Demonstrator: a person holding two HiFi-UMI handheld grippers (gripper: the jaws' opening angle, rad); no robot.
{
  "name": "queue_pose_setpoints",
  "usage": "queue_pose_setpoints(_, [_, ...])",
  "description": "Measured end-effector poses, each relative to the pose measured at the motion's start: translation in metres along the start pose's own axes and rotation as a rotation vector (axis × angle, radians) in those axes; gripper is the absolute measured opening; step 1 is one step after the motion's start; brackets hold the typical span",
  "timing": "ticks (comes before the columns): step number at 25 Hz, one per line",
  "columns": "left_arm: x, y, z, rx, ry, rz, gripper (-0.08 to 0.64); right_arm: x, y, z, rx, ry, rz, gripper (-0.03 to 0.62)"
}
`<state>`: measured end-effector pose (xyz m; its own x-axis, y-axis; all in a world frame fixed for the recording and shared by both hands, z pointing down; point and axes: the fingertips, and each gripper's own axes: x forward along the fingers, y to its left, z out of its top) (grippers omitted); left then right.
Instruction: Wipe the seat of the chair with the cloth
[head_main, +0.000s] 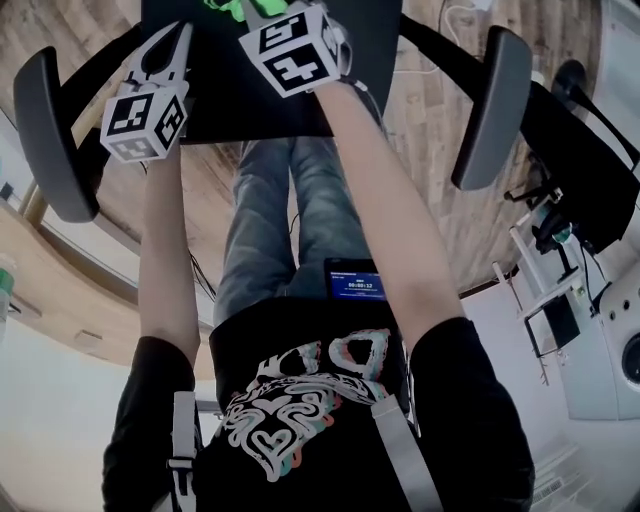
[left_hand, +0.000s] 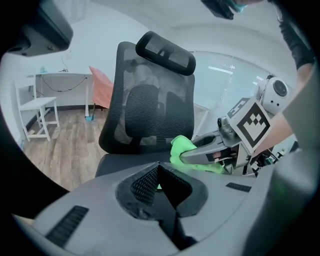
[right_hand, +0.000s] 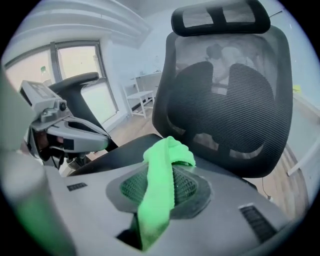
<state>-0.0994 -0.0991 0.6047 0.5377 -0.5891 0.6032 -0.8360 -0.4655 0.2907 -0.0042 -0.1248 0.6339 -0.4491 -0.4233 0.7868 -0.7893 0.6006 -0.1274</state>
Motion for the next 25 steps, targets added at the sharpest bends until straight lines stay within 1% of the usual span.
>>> queue_pose_setpoints(3, [-0.001, -0.005, 0.004, 0.017, -0.002, -0.003, 0.002, -0.012, -0.013, 0.001, 0.013, -0.018, -0.031, 0.099])
queue_pose_setpoints(6, [0.002, -0.008, 0.007, 0.03, -0.007, -0.006, 0.002, -0.026, -0.026, 0.011, 0.031, -0.069, -0.067, 0.1])
queue_pose_setpoints(10, [0.006, -0.022, 0.013, 0.053, -0.012, -0.021, 0.002, -0.045, -0.034, 0.006, 0.054, -0.092, -0.085, 0.099])
queue_pose_setpoints(13, [0.005, -0.033, 0.028, 0.083, -0.02, -0.041, 0.002, -0.064, -0.045, 0.01, 0.094, -0.125, -0.109, 0.098])
queue_pose_setpoints(17, [-0.002, -0.037, 0.048, 0.103, -0.03, -0.034, 0.002, -0.09, -0.055, 0.015, 0.125, -0.148, -0.137, 0.099])
queue_pose_setpoints(21, [-0.009, -0.036, 0.076, 0.121, -0.064, -0.022, 0.0, -0.12, -0.066, 0.034, 0.117, -0.196, -0.171, 0.1])
queue_pose_setpoints(25, [-0.019, -0.042, 0.109, 0.142, -0.099, -0.014, 0.002, -0.159, -0.074, 0.059, 0.13, -0.277, -0.184, 0.099])
